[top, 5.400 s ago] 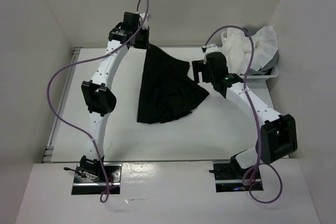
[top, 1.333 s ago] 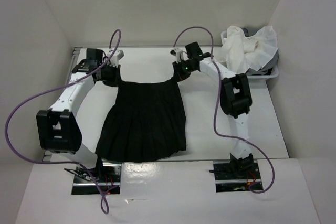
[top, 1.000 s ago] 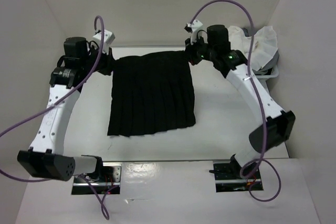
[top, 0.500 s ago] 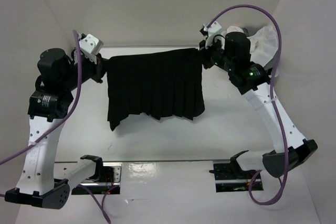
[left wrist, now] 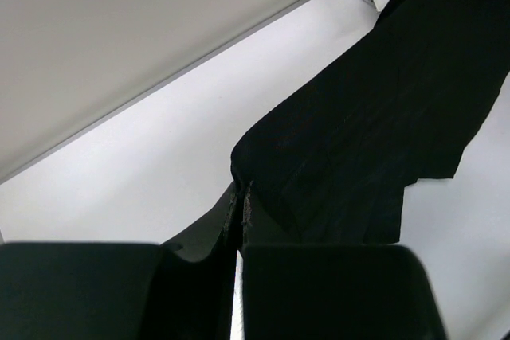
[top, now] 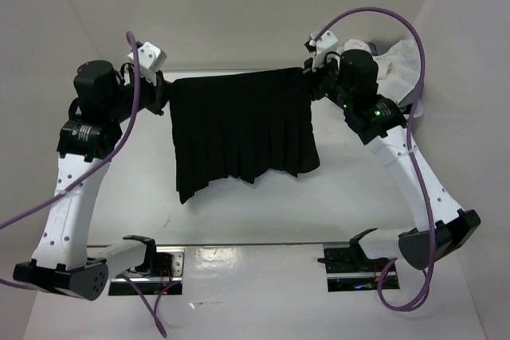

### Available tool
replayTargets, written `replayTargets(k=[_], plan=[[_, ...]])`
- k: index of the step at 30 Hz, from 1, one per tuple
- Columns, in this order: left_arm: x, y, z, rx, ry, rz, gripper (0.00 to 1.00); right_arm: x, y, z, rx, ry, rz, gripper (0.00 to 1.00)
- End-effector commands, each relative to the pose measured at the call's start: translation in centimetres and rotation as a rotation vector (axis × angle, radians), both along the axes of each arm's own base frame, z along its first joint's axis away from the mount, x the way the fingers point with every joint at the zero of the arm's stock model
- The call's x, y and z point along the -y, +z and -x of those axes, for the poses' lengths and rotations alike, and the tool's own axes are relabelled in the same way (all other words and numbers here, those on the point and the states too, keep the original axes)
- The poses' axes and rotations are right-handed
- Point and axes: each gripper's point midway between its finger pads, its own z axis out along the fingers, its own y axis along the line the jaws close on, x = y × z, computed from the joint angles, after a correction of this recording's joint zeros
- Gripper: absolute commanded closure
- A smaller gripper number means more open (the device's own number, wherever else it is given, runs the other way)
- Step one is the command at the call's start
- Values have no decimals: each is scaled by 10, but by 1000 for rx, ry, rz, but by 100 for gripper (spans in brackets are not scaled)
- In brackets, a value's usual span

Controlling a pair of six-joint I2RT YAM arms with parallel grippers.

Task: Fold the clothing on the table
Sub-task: Flatten the skirt out

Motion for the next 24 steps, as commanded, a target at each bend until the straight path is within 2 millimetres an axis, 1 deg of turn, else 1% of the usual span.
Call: replayTargets(k=[1, 2, 3, 4, 5, 7, 8, 9, 10, 11, 12, 13, 15, 16, 18, 19, 20, 21, 22, 23, 24], plan=[[-15, 23, -24, 108, 84, -30, 98, 27, 15, -31, 111, -175, 28, 100], [-17, 21, -33, 102, 97, -33, 98, 30, 18, -33, 123, -196, 26, 100], [-16, 21, -37, 99, 98, -33, 98, 35, 14, -40, 123, -233, 47, 100], [-18, 30, -40, 117, 108, -32, 98, 37, 18, -43, 133, -253, 46, 100], [-17, 27, -46, 100, 108, -35, 98, 41, 26, -44, 156, -269, 47, 100], [-17, 43, -45, 129, 110, -22, 98, 46, 37, -48, 180, -304, 38, 100], [-17, 45, -43, 131, 110, -21, 98, 46, 37, -48, 180, -305, 38, 100], [-17, 45, -43, 127, 112, -14, 98, 47, 49, -43, 204, -306, 24, 100], [-18, 60, -33, 165, 112, -7, 98, 49, 55, -39, 213, -307, 18, 100], [-18, 65, -29, 178, 112, -5, 98, 50, 57, -36, 212, -307, 19, 100], [-16, 67, -22, 182, 103, -3, 98, 49, 66, -32, 227, -295, -3, 100], [-16, 75, -13, 214, 93, -9, 98, 53, 71, -24, 233, -295, -7, 100], [-15, 79, 0, 220, 81, -6, 97, 54, 78, -14, 244, -284, -15, 100], [-14, 84, 11, 239, 62, -11, 97, 55, 88, -3, 258, -263, -25, 100], [-11, 80, 22, 229, 35, -18, 97, 54, 88, 9, 242, -227, -20, 100], [-7, 77, 33, 237, 1, -27, 97, 50, 96, 23, 261, -172, -24, 100], [-6, 71, 39, 228, -18, -44, 96, 51, 97, 30, 260, -152, -25, 100], [-5, 67, 45, 224, -35, -52, 96, 51, 91, 37, 232, -128, -14, 100], [-2, 67, 58, 238, -63, -58, 96, 44, 90, 47, 233, -63, 2, 100], [-2, 54, 64, 210, -79, -79, 96, 45, 88, 58, 227, -41, 2, 100], [-4, 54, 76, 224, -80, -87, 96, 47, 88, 65, 231, -27, 12, 100]])
